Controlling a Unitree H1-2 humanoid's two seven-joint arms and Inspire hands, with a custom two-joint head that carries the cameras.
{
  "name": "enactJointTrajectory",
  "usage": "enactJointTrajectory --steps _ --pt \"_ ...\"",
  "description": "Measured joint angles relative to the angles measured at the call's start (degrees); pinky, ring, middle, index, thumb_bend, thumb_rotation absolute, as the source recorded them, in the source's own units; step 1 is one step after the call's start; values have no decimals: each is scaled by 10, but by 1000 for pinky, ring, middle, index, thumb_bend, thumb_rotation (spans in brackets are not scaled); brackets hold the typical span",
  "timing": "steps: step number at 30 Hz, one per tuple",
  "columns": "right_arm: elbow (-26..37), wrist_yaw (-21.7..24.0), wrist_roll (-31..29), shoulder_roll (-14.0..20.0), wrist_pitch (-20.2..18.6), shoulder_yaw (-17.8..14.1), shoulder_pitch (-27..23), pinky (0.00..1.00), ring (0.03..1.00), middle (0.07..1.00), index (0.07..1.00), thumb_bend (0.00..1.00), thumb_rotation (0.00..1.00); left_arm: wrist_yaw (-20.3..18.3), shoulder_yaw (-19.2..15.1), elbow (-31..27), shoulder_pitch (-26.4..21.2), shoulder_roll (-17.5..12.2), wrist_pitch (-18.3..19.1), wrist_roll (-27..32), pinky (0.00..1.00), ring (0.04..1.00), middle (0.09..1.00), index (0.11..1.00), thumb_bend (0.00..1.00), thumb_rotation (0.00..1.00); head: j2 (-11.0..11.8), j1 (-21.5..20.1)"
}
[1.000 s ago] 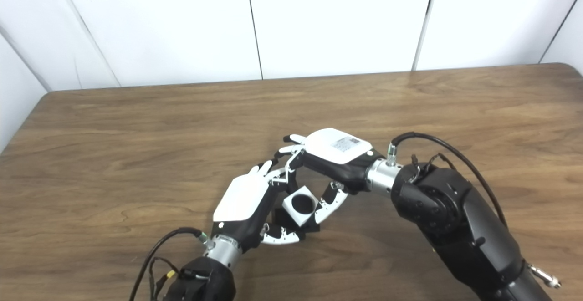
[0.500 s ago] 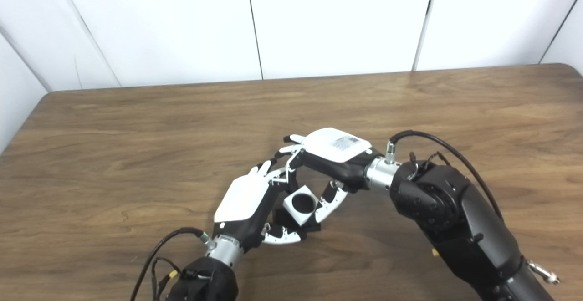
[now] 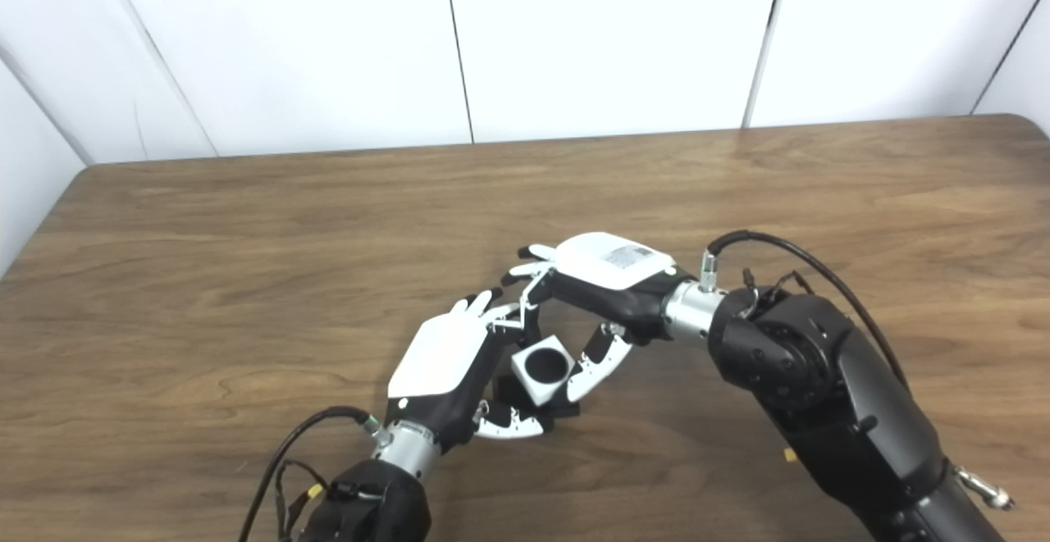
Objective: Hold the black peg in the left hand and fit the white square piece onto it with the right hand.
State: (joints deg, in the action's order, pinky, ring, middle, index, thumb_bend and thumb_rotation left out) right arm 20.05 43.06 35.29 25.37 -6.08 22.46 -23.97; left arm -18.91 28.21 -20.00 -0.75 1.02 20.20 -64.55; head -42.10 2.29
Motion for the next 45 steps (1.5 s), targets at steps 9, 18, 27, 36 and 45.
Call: enactJointTrajectory --steps 9,18,27,36,45 --pt "0 2 0 6 -11 -9 6 928 999 924 696 958 343 -32 -11 0 -1 -5 16 -6 955 947 875 828 957 287 -2 3" --pt "0 -3 -1 12 -22 -17 14 914 1000 925 685 960 323 -62 -23 -9 -4 -6 21 -8 947 944 888 870 998 331 1 -1" --pt "0 -25 -10 11 -33 -49 29 908 981 919 719 964 340 -68 -50 -17 -2 -8 30 -3 933 943 909 899 1000 419 7 -5" --pt "-1 -51 -36 12 -46 -100 54 860 956 913 790 997 426 -75 -107 -33 -5 -18 38 29 884 948 920 914 1000 471 17 -17" --pt "-34 -101 -125 -7 -77 -176 98 865 936 946 915 937 649 -87 -226 -60 -3 -25 59 236 829 939 974 979 873 790 61 -25"
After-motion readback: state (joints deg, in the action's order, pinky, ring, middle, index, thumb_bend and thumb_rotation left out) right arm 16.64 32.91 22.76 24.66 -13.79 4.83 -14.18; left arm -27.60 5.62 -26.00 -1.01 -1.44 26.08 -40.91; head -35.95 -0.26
